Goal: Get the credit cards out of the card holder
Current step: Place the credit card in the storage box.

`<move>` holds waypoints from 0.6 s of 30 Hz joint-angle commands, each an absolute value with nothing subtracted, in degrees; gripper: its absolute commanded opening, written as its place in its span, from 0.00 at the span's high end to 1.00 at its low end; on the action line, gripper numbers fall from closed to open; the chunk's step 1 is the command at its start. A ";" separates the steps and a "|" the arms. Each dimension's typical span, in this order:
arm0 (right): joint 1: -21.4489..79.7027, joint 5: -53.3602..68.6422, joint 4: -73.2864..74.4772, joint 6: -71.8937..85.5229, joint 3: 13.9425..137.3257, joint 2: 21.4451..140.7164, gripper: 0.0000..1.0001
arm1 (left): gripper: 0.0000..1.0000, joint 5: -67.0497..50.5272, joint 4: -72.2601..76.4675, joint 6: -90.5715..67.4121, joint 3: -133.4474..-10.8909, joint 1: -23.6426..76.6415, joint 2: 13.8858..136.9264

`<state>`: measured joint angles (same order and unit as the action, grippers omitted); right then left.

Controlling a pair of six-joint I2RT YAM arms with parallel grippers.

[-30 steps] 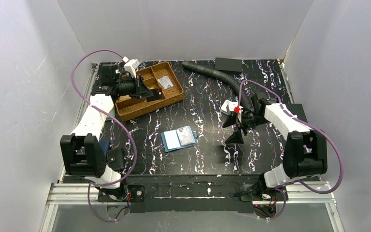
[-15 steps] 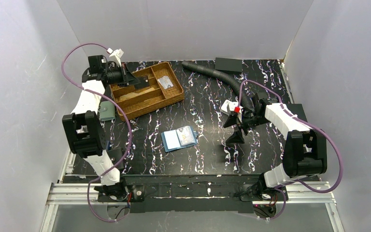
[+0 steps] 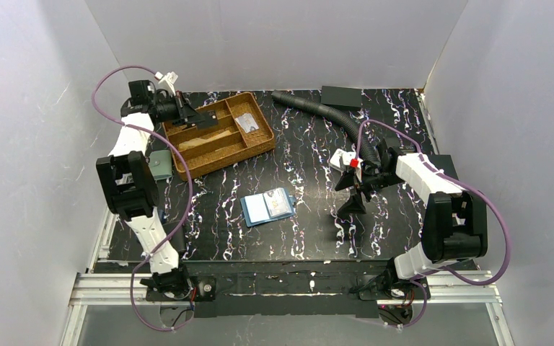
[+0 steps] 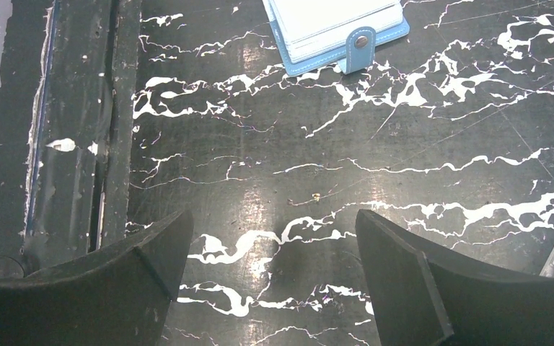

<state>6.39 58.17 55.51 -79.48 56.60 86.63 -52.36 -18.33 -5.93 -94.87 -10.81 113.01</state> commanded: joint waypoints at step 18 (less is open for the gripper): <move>6.06 58.31 56.01 -79.69 58.75 87.06 0.08 | 1.00 -44.75 -24.73 -6.91 -110.49 -11.62 123.01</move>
